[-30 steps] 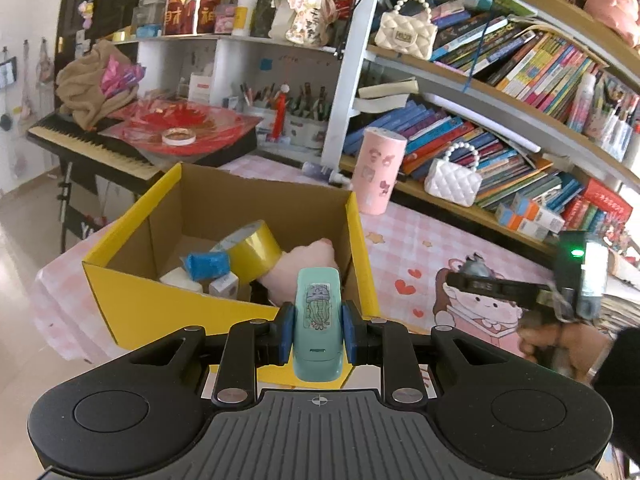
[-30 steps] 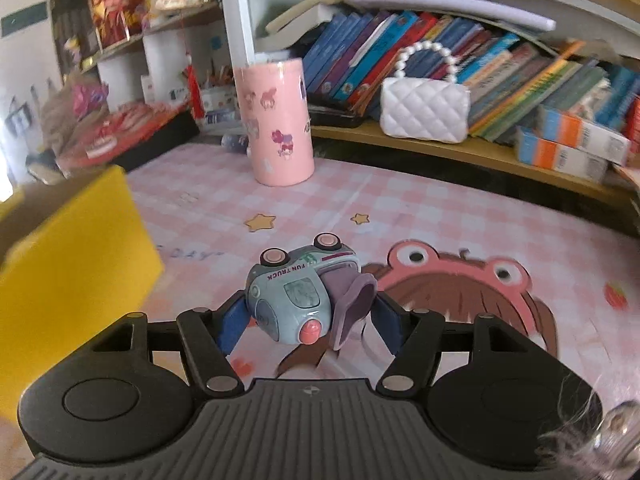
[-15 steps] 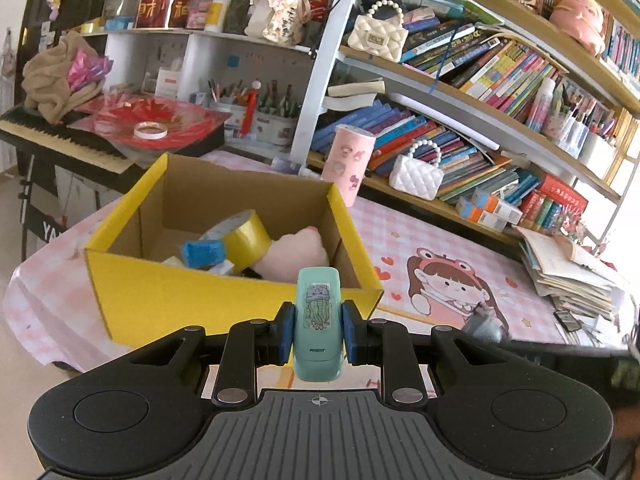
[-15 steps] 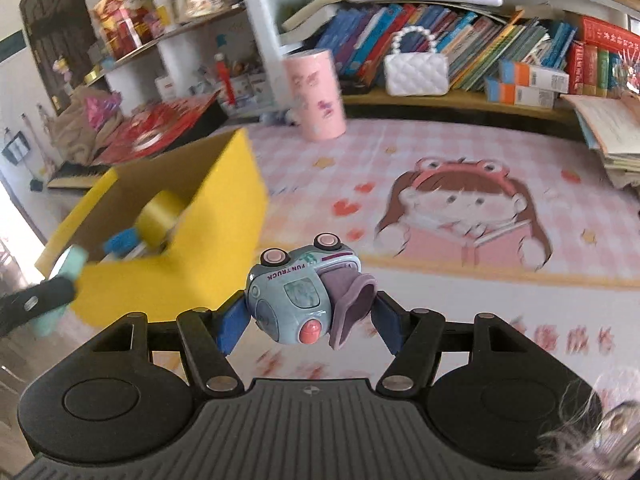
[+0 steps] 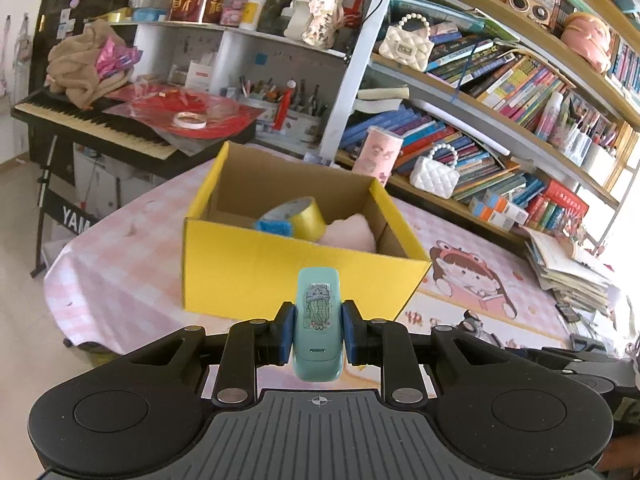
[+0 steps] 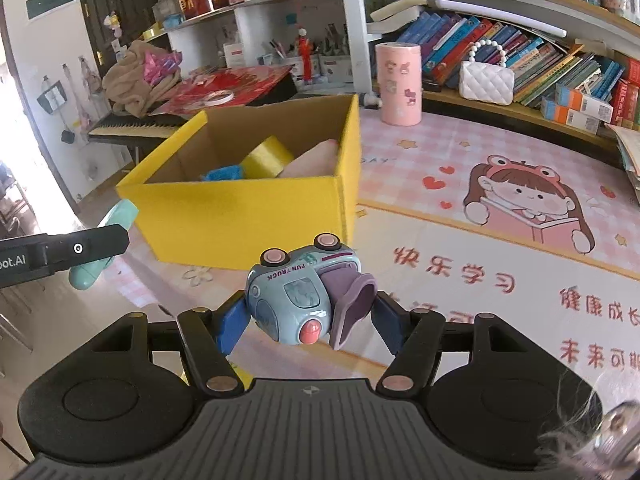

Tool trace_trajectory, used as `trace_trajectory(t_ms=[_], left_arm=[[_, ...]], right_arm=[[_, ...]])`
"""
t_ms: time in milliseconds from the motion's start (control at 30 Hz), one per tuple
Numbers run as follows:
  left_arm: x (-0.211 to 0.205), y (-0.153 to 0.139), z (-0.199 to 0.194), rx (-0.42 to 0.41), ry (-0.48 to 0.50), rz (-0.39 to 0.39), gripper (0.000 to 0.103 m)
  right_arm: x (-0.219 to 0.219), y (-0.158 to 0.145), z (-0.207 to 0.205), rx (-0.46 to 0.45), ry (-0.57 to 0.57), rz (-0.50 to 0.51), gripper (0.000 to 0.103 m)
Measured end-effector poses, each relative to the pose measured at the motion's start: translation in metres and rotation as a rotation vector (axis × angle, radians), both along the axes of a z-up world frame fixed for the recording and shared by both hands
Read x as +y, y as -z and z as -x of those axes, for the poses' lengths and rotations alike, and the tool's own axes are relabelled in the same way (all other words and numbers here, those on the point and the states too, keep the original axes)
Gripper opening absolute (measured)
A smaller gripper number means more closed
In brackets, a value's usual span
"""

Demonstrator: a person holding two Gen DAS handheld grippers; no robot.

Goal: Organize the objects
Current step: 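Carry the stapler with the left tool while the right tool carries the toy car to the yellow box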

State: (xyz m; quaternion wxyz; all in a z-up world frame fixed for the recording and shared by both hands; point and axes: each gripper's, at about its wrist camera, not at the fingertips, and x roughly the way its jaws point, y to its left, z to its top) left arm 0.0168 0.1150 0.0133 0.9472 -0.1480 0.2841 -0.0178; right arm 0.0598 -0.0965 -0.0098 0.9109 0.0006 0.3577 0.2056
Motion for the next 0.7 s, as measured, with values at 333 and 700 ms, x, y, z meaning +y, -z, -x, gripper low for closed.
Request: trace_trajectory(t_ms=[333, 700], left_arm=[[0.022, -0.001, 0.021, -0.016, 0.035, -0.014, 0.023], [0.04, -0.003, 0.026, -0.043, 0.034, -0.009, 0.023]], right_arm=[[0.028, -0.001, 0.026, -0.006, 0.002, -0.006, 0.064], [0.052, -0.005, 0.033, -0.03, -0.019, 0.023, 0.064]])
